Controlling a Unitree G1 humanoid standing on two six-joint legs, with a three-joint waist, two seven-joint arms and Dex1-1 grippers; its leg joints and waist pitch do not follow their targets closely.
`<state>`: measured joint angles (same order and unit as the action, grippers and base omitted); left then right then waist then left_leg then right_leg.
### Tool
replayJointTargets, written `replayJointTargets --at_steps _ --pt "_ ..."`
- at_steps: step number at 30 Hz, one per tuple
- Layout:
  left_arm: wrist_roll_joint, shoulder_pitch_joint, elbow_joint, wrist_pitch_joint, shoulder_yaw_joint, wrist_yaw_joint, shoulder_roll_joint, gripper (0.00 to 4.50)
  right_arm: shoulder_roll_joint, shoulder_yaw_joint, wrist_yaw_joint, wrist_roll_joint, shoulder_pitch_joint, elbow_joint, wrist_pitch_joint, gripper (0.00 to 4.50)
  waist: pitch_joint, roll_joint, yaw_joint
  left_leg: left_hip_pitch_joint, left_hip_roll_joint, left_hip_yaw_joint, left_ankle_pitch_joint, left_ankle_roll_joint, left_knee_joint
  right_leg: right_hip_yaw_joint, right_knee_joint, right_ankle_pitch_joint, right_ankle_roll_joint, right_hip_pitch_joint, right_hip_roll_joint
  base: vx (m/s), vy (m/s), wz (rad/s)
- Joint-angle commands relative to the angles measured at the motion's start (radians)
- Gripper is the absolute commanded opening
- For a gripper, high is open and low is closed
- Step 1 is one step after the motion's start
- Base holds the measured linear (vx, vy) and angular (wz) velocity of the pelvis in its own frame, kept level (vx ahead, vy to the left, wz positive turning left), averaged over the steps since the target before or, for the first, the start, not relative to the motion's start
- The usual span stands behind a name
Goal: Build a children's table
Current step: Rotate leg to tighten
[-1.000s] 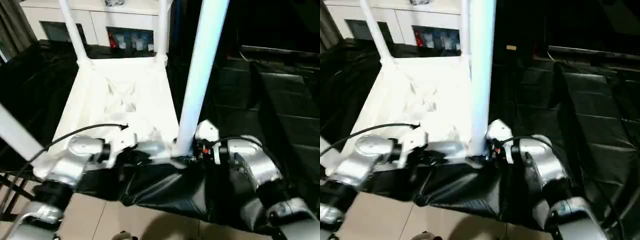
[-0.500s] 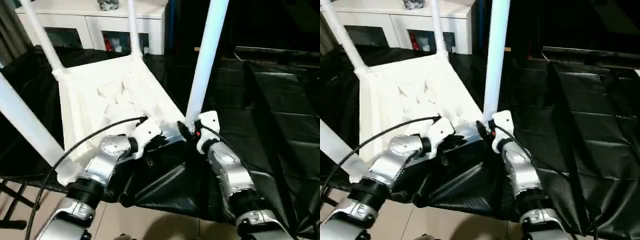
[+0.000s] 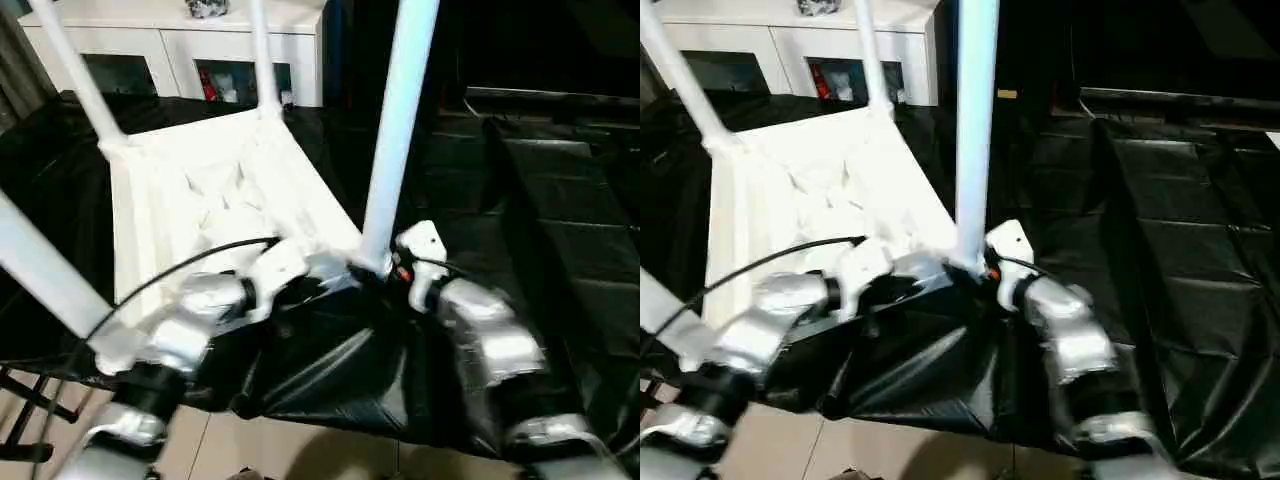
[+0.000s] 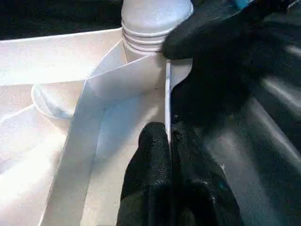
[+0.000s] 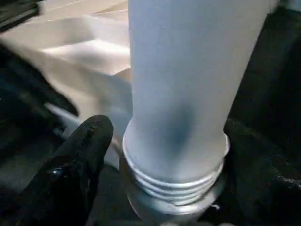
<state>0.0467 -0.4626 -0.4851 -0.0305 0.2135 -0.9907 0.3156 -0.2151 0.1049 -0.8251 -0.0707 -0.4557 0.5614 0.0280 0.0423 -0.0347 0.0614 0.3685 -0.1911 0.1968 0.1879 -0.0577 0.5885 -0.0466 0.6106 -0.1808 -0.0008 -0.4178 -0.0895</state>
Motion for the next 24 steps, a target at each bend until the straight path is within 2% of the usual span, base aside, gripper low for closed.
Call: replayJointTargets --at_steps 1,8,9,10,11,12,14,16,20,21,22,23,24 --pt "-0.043 0.0 0.013 0.041 0.005 -0.057 0.004 0.0 0.0 0.054 -0.103 -0.019 0.008 -0.04 -0.025 3.82 -0.059 0.009 0.007 -0.004 -0.033 -0.015 0.21 0.066 -0.066 0.032 -0.071 -0.166 -0.236 0.056 -0.046 0.0 0.0 0.0" --pt "-0.071 -0.001 0.007 0.057 0.005 -0.132 0.039 0.0 -0.035 0.069 -0.205 -0.04 0.003 -0.048 -0.02 3.82 -0.06 0.009 0.016 -0.007 -0.037 -0.013 0.202 0.064 -0.065 0.033 -0.065 -0.135 -0.253 0.054 -0.047 0.0 0.0 0.0" --pt "-0.078 -0.002 0.006 0.053 0.004 -0.163 0.058 0.0 -0.046 0.079 -0.247 -0.044 -0.006 -0.041 -0.02 3.82 -0.061 0.022 0.015 -0.006 -0.036 -0.011 0.197 0.067 -0.064 0.034 -0.066 -0.134 -0.252 0.055 -0.047 0.0 0.0 0.0" --pt "-0.085 -0.004 0.005 0.048 0.003 -0.201 0.081 0.0 -0.06 0.09 -0.298 -0.049 -0.016 -0.033 -0.021 3.59 -0.062 0.015 0.023 -0.007 -0.036 -0.012 0.186 0.07 -0.063 0.033 -0.062 -0.134 -0.252 0.056 -0.048 0.0 0.0 0.0" --pt "-0.088 -0.006 0.004 0.046 0.003 -0.216 0.091 0.0 -0.067 0.097 -0.324 -0.048 -0.022 -0.027 -0.021 3.59 -0.063 0.013 0.024 -0.005 -0.036 -0.011 0.183 0.075 -0.062 0.032 -0.059 -0.13 -0.255 0.055 -0.046 0.0 0.0 0.0" --pt "-0.095 -0.009 0.0 0.044 0.003 -0.243 0.109 0.0 -0.079 0.111 -0.371 -0.045 -0.034 -0.013 -0.023 3.51 -0.061 0.019 0.024 -0.006 -0.037 -0.011 0.183 0.078 -0.062 0.031 -0.061 -0.131 -0.255 0.055 -0.046 0.0 0.0 0.0" --pt "-0.097 -0.011 -0.002 0.043 0.003 -0.246 0.111 0.0 -0.083 0.115 -0.382 -0.039 -0.037 -0.006 -0.024 3.34 -0.06 0.015 0.029 -0.008 -0.039 -0.011 0.185 0.074 -0.063 0.032 -0.06 -0.134 -0.259 0.051 -0.047 0.0 0.0 0.0" --pt "-0.1 -0.011 -0.007 0.04 -0.003 -0.249 0.113 0.0 -0.089 0.123 -0.403 -0.032 -0.041 0.002 -0.028 3.22 -0.06 0.018 0.029 -0.008 -0.039 -0.011 0.183 0.069 -0.063 0.033 -0.058 -0.127 -0.263 0.053 -0.048 0.0 0.0 0.0" --pt "-0.1 -0.007 -0.012 0.042 -0.006 -0.25 0.115 0.0 -0.091 0.126 -0.421 -0.034 -0.048 0.015 -0.031 2.83 -0.059 0.016 0.03 -0.007 -0.038 -0.012 0.193 0.059 -0.064 0.033 -0.06 -0.147 -0.258 0.054 -0.049 0.0 0.0 0.0" --pt "-0.104 -0.003 -0.005 0.037 -0.006 -0.252 0.116 0.0 -0.092 0.125 -0.427 -0.039 -0.049 0.015 -0.028 2.78 -0.06 0.011 0.031 -0.009 -0.038 -0.013 0.194 0.057 -0.064 0.033 -0.06 -0.146 -0.259 0.054 -0.05 0.0 0.0 0.0" --pt "-0.109 -0.001 -0.001 0.034 -0.005 -0.256 0.116 0.0 -0.093 0.125 -0.435 -0.044 -0.052 0.017 -0.028 2.78 -0.06 0.013 0.03 -0.008 -0.038 -0.012 0.192 0.057 -0.064 0.033 -0.06 -0.136 -0.261 0.054 -0.048 0.0 0.0 0.0" --pt "-0.112 0.002 0.002 0.031 -0.004 -0.261 0.118 0.0 -0.094 0.126 -0.445 -0.048 -0.053 0.019 -0.028 2.75 -0.061 0.009 0.031 -0.008 -0.038 -0.012 0.189 0.058 -0.063 0.033 -0.058 -0.125 -0.264 0.055 -0.049 0.0 0.0 0.0" --pt "-0.113 0.003 0.003 0.03 -0.003 -0.263 0.118 0.0 -0.094 0.127 -0.451 -0.05 -0.054 0.02 -0.028 2.73 -0.061 0.011 0.03 -0.008 -0.037 -0.012 0.189 0.059 -0.063 0.033 -0.059 -0.12 -0.265 0.055 -0.048 0.0 0.0 0.0"
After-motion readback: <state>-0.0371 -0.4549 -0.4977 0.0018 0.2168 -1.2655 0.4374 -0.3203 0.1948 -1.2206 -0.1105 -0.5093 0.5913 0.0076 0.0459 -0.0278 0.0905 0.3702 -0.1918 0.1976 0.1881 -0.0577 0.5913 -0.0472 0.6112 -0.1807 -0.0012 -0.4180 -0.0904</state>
